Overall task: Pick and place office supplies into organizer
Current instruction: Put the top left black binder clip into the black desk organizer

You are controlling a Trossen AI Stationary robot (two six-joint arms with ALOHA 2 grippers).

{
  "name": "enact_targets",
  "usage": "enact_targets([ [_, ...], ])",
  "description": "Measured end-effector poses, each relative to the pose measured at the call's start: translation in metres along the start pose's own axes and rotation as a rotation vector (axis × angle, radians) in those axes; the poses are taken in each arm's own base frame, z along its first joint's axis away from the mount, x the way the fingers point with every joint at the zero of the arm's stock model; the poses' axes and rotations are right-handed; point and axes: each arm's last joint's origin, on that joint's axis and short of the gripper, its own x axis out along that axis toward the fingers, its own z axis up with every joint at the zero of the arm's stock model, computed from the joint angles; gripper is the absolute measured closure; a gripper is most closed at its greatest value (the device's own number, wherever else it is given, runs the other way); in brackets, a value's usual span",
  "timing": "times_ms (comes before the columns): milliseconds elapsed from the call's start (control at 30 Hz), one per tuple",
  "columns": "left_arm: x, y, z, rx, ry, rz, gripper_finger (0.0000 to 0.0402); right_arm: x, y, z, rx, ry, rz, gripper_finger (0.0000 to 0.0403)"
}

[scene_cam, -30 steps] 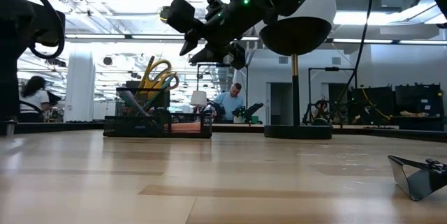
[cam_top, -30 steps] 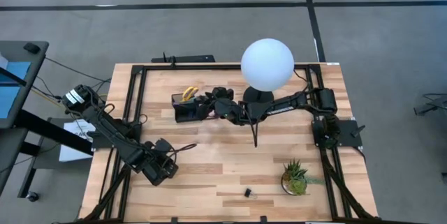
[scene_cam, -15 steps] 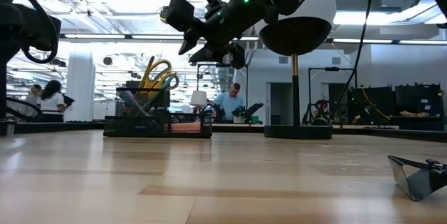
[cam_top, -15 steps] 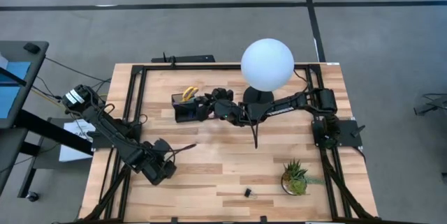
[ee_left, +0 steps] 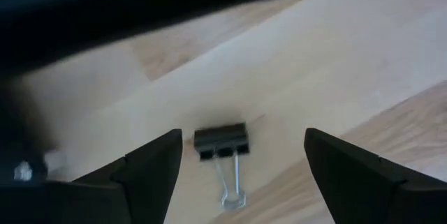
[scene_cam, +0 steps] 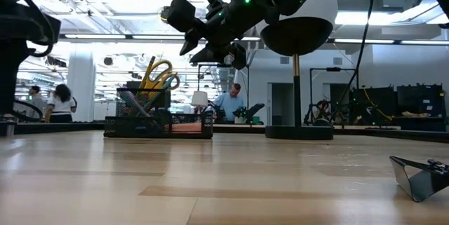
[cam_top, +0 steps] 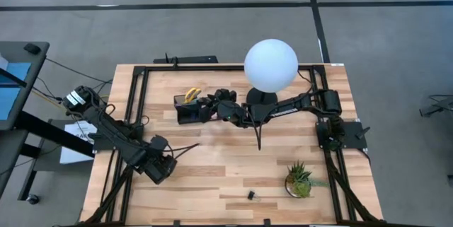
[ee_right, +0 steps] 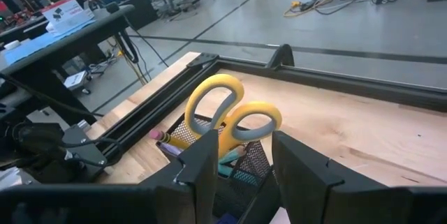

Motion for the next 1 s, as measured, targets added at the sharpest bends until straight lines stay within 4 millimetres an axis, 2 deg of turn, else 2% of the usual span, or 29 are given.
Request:
enact_targets([
  [167, 0.000, 0.000, -0.001, -0.068, 0.020, 0.004, 0.0106, 0.000, 0.000, 0.000, 0.000, 0.000, 0.000, 0.0276],
  [367, 0.011, 0.003, -0.004, -0.158, 0.051, 0.003, 0.0106, 0.000, 0.000, 0.000, 0.000, 0.000, 0.000, 0.0276],
  [700, 0.015, 0.004, -0.005, -0.166, 0.059, 0.017, 0.0106, 0.000, 0.000, 0.000, 0.000, 0.000, 0.000, 0.0276],
  [1000, 0.028, 0.013, -0.007, -0.177, 0.059, 0.039, 0.0113, 0.000, 0.000, 0.000, 0.000, 0.000, 0.000, 0.0276],
])
